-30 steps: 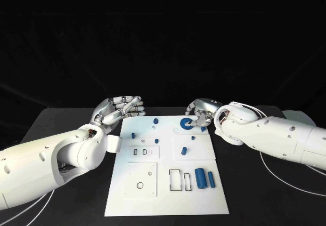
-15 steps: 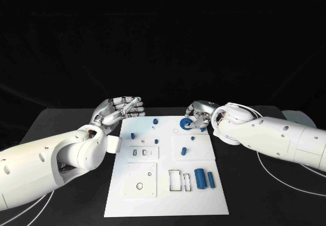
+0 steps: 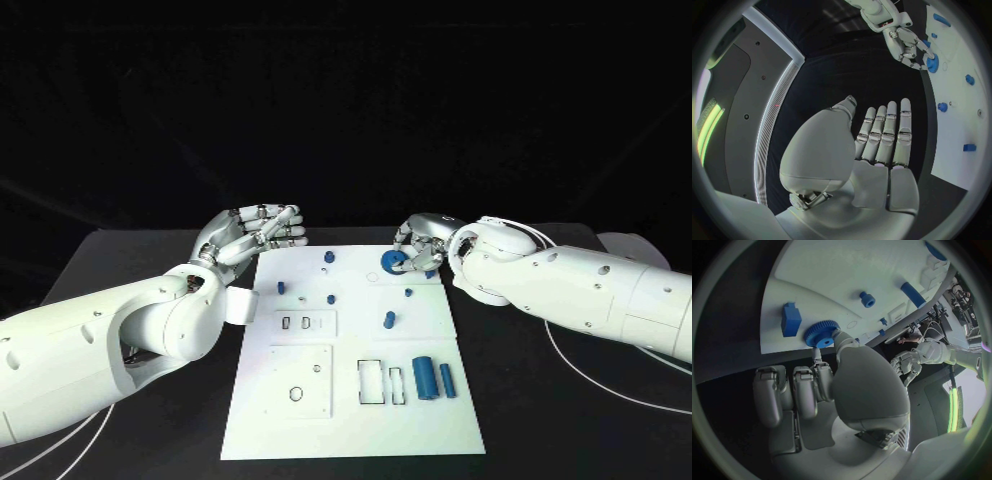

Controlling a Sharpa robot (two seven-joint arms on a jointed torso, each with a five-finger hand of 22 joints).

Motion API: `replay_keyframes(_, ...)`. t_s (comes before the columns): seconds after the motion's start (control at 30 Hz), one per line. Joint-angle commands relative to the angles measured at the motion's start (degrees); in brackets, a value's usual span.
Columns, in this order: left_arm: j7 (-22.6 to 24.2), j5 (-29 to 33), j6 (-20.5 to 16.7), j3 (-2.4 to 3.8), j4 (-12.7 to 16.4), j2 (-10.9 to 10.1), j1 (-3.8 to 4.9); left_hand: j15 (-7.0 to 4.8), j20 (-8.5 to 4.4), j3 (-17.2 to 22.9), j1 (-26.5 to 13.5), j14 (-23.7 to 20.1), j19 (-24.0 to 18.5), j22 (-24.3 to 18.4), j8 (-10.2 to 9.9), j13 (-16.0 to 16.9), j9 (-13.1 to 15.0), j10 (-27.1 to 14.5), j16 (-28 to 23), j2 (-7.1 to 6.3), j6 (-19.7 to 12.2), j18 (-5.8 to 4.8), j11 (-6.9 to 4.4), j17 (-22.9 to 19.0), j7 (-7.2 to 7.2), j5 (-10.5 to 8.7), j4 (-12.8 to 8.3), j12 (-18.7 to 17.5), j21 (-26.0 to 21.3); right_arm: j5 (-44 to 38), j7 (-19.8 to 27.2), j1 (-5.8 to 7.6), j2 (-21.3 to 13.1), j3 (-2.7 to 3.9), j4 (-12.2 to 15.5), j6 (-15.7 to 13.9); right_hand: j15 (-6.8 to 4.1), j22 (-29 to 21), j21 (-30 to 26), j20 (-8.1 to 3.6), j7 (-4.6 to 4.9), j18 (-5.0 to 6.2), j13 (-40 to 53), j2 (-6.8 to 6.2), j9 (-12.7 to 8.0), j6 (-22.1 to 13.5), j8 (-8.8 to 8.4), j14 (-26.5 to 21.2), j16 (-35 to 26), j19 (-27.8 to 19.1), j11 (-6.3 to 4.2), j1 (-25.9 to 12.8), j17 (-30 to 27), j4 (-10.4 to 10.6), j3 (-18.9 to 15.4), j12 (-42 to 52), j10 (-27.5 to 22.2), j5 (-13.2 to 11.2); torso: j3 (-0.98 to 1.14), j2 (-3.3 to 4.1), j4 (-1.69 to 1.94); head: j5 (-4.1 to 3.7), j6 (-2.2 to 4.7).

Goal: Assemble the parts on the task board

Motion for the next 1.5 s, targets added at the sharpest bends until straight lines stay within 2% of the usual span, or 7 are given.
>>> replay_keyframes(0.03, 0.54, 0.13, 0.14, 0.05, 0.11, 0.09, 0.05, 0.26, 0.01, 0.22, 0.28, 0.21, 0.38, -0.05, -0.28, -0.01, -0.05, 0.07, -0.25, -0.07, 0.13, 0.85, 0.20, 0.05, 1.71, 0.14, -0.15, -0.27, -0.36, -0.91, -0.52, -0.23, 0.05, -0.13, -0.07, 1.75, 0.50, 11.88, 0.25, 0.33, 0.01, -0.39, 7.13, 0.46, 0.10, 0.65, 0.33, 5.70, 0.34, 4.07, -0.10, 0.15, 13.81, -0.03, 0.54, 0.54, 0.60, 0.86, 0.00, 0.01, 0.02, 0.00, 0.01)
replay_keyframes(0.17, 0.53, 0.13, 0.13, 0.05, 0.11, 0.08, 0.05, 0.26, 0.01, 0.22, 0.28, 0.21, 0.38, -0.05, -0.28, -0.01, -0.05, 0.07, -0.25, -0.07, 0.13, 0.85, 0.20, 0.05, 1.71, 0.14, -0.15, -0.27, -0.36, -1.24, -0.49, -0.32, 0.10, -0.13, 0.07, 1.58, 0.36, 12.24, 0.51, 0.25, -0.22, -0.48, 7.95, 1.04, 0.22, 1.86, 0.88, 5.73, 0.38, 4.26, -0.31, 0.83, 13.93, -0.26, 1.60, 1.45, 1.22, 1.40, 0.01, 0.04, 0.02, 0.01, -0.02)
replay_keyframes(0.27, 0.52, 0.13, 0.15, 0.05, 0.10, 0.07, 0.05, 0.26, 0.01, 0.22, 0.28, 0.21, 0.38, -0.05, -0.28, -0.01, -0.05, 0.07, -0.25, -0.07, 0.13, 0.85, 0.20, 0.05, 1.71, 0.14, -0.15, -0.27, -0.36, -2.02, -0.67, -0.46, 0.12, -0.14, 0.37, 0.63, -0.10, 12.71, 0.86, -0.12, -0.85, -0.59, 8.85, 1.70, 0.33, 3.80, 1.54, 5.77, 0.45, 4.51, -0.86, 2.40, 14.14, -0.93, 4.50, 2.43, 1.94, -2.55, 0.03, 0.03, 0.02, 0.02, -0.06)
replay_keyframes(0.83, 0.39, 0.13, 0.29, 0.05, 0.05, 0.05, 0.05, 0.26, 0.01, 0.37, 0.39, 0.26, 0.44, -0.08, -0.32, 0.00, -0.06, 0.12, -0.31, 0.06, 0.17, 0.86, 0.21, 0.09, 1.73, 0.13, -0.23, -0.33, -0.41, -8.91, -0.07, -0.94, -0.67, -0.15, 3.61, -9.03, -0.74, 13.92, 1.79, -0.77, -1.62, -0.92, 9.94, 0.91, 0.38, 5.84, 1.83, 5.83, 0.54, 5.24, -1.57, 1.29, 14.42, -1.26, 8.97, 3.57, 2.93, -0.85, 0.02, 0.04, 0.02, 0.19, 0.08)
replay_keyframes(1.0, 0.36, 0.13, 0.28, 0.05, -0.01, 0.09, 0.05, 0.26, 0.01, 0.37, 0.39, 0.26, 0.44, -0.08, -0.32, 0.00, -0.06, 0.12, -0.31, 0.06, 0.17, 0.86, 0.21, 0.09, 1.73, 0.13, -0.23, -0.33, -0.41, -9.15, -0.24, -0.96, -1.19, -0.11, 5.89, -10.93, -0.76, 14.21, 2.02, -0.79, -1.67, -1.00, 10.05, 0.66, 0.44, 6.08, 1.83, 5.84, 0.56, 5.43, -1.59, -0.12, 14.47, -0.69, 9.42, 3.68, 3.05, -2.48, 0.02, 0.04, 0.04, 0.51, 0.12)
replay_keyframes(1.27, 0.39, 0.14, 0.29, 0.05, -0.13, 0.29, 0.05, 0.27, 0.01, 0.40, 0.24, 0.27, 0.47, -0.11, -0.37, -0.01, -0.08, 0.10, -0.36, 0.15, 0.16, 0.85, 0.25, 0.11, 1.81, 0.13, -0.12, -0.40, -0.45, -11.13, -1.54, -0.80, -0.64, 0.03, 11.02, -13.03, -0.84, 14.53, 2.28, -0.88, -1.75, -1.10, 10.05, -0.04, 0.48, 6.16, 1.71, 5.83, 0.54, 5.63, -1.68, -0.91, 14.42, -0.80, 10.51, 3.62, 3.01, -0.30, 0.03, 0.08, 0.22, 1.07, 0.01)
replay_keyframes(1.5, 0.34, 0.17, 0.39, 0.05, -0.11, 0.56, 0.05, 0.27, 0.01, 0.40, 0.24, 0.27, 0.47, -0.11, -0.37, -0.01, -0.08, 0.10, -0.36, 0.15, 0.16, 0.85, 0.25, 0.11, 1.81, 0.13, -0.12, -0.40, -0.45, -12.31, -0.96, -0.73, 1.98, 0.04, 11.07, -13.90, -0.84, 14.73, 2.44, -0.89, -1.71, -1.15, 10.15, -1.09, 0.52, 6.16, 1.56, 5.85, 0.57, 5.76, -1.65, -2.09, 14.51, -0.66, 11.12, 3.69, 3.10, 1.63, -0.05, 0.16, 0.28, 1.29, -0.08)
